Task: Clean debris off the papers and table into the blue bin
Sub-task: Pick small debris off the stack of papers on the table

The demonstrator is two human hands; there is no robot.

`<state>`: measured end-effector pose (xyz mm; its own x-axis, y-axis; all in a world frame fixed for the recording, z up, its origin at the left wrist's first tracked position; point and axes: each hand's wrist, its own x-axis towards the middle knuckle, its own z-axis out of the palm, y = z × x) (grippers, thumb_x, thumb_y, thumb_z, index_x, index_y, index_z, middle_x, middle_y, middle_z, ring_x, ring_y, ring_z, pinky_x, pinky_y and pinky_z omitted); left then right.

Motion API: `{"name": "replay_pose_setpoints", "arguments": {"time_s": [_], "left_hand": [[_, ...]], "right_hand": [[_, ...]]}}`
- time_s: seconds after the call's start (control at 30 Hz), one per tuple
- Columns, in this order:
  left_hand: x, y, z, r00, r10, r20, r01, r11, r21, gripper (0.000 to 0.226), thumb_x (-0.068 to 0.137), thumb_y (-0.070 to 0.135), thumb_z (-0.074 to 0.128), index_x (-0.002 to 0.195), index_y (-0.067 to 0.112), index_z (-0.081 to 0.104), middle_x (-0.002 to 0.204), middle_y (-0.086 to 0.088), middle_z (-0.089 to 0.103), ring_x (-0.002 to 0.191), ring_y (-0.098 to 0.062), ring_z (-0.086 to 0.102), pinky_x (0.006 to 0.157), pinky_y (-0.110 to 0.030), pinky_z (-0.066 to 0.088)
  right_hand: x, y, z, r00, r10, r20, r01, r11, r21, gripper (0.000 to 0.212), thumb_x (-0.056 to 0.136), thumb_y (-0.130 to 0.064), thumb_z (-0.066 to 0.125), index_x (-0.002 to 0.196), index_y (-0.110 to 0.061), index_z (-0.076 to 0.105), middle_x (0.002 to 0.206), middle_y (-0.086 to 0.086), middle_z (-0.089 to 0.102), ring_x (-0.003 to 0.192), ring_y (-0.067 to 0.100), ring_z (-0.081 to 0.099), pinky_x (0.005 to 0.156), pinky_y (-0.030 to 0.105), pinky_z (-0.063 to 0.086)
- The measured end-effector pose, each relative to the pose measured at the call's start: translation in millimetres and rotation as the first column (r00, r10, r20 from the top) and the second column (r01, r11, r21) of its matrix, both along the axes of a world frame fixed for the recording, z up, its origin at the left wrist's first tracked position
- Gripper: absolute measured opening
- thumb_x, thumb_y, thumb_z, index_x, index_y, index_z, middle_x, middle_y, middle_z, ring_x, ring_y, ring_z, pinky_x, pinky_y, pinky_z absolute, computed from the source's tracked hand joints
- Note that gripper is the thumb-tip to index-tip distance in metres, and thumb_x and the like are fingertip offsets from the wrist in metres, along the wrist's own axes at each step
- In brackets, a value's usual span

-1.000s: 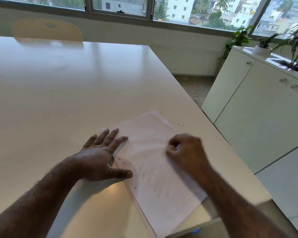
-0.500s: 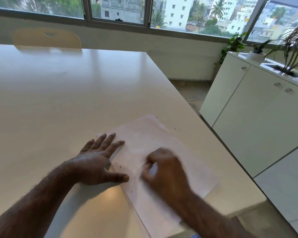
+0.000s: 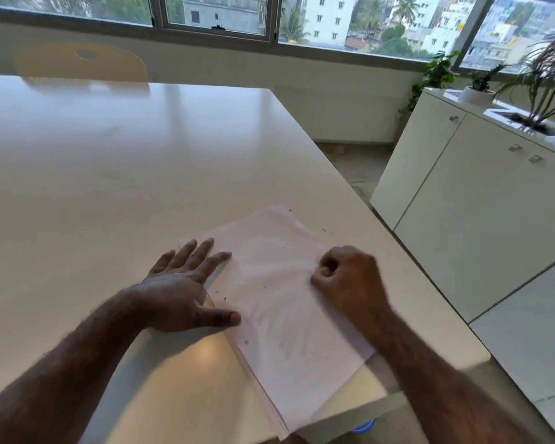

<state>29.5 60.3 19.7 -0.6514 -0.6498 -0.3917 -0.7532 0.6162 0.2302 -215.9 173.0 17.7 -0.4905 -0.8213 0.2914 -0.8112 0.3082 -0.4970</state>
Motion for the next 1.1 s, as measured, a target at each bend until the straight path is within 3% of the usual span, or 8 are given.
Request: {"name": "replay_pose_setpoints", "arguments": {"time_s": [0.43,0.6,0.73,0.77,0.83,0.93,1.03,1.1], "left_hand": [[3,6,-2,0.982,0.046,-0.185,-0.047,0.999,0.001,0.125,0.041,0.099,0.041,0.149,0.049,0.002,0.156,0.014,-0.026,0.141,-0.005,-0.028,0.115,-0.034,-0.014],[14,16,-7,0.874,0.101,-0.476,-0.115,0.993,0.000,0.101,0.057,0.095,0.045,0.142,0.041,0.040,0.160,0.014,0.020,0.146,-0.003,0.010,0.121,-0.042,0.014],[15,23,-8,0.891,0.059,-0.450,-0.089,0.995,-0.046,0.105,0.054,0.091,0.053,0.144,0.039,0.036,0.158,0.019,0.021,0.144,0.002,0.010,0.120,-0.034,0.013],[15,23,-7,0.893,0.058,-0.446,-0.087,0.995,-0.046,0.110,0.052,0.091,0.055,0.147,0.040,0.032,0.158,0.019,0.020,0.145,0.002,0.008,0.121,-0.034,0.012],[17,21,-6,0.899,0.087,-0.428,-0.093,0.996,0.008,0.121,0.047,0.091,0.059,0.150,0.042,0.018,0.159,0.019,0.014,0.146,-0.001,0.003,0.122,-0.035,0.010],[21,16,-5,0.915,0.116,-0.386,-0.081,0.991,0.105,0.139,0.038,0.094,0.061,0.153,0.040,0.004,0.160,0.016,0.004,0.145,-0.002,-0.007,0.120,-0.030,0.001],[23,12,-6,0.932,0.110,-0.345,-0.061,0.987,0.149,0.148,0.029,0.095,0.062,0.152,0.042,-0.003,0.159,0.019,-0.005,0.143,-0.004,-0.017,0.119,-0.033,-0.005],[23,11,-9,0.927,0.132,-0.351,-0.076,0.983,0.168,0.149,0.027,0.094,0.063,0.151,0.046,-0.003,0.160,0.020,-0.006,0.145,-0.010,-0.017,0.121,-0.041,-0.002]], "right_hand": [[9,-14,-11,0.999,-0.015,-0.041,0.002,0.956,-0.292,0.011,0.070,-0.017,0.067,0.080,-0.015,0.067,0.080,0.002,0.064,0.070,0.020,0.059,0.068,0.026,0.043],[19,-17,-11,0.999,0.018,-0.046,-0.031,0.953,-0.300,0.012,0.076,-0.017,0.067,0.087,-0.014,0.069,0.084,0.003,0.065,0.068,0.019,0.060,0.067,0.022,0.043],[38,-3,10,0.969,0.080,0.234,-0.028,0.976,-0.218,0.021,0.088,-0.021,0.063,0.107,-0.014,0.069,0.098,0.002,0.067,0.078,0.012,0.063,0.079,0.028,0.055],[45,0,20,0.897,0.101,0.430,-0.051,0.991,-0.127,0.019,0.090,-0.022,0.062,0.106,-0.015,0.068,0.099,0.002,0.068,0.082,0.012,0.065,0.083,0.030,0.055],[63,7,40,0.528,0.131,0.839,-0.240,0.971,-0.001,0.015,0.094,-0.018,0.058,0.104,-0.010,0.067,0.098,0.007,0.069,0.087,0.016,0.065,0.088,0.032,0.055],[88,12,53,0.036,0.029,0.999,-0.485,0.874,-0.008,0.020,0.095,-0.010,0.053,0.105,0.005,0.063,0.099,0.018,0.066,0.091,0.024,0.065,0.090,0.032,0.055],[89,-6,45,-0.040,-0.070,0.997,-0.341,0.939,0.052,0.018,0.095,-0.002,0.050,0.101,0.011,0.062,0.100,0.023,0.062,0.094,0.029,0.062,0.096,0.039,0.052],[76,-27,39,0.150,-0.037,0.988,-0.013,0.999,0.039,0.019,0.095,-0.001,0.047,0.084,-0.003,0.062,0.094,0.019,0.060,0.088,0.027,0.058,0.092,0.041,0.051]]}}
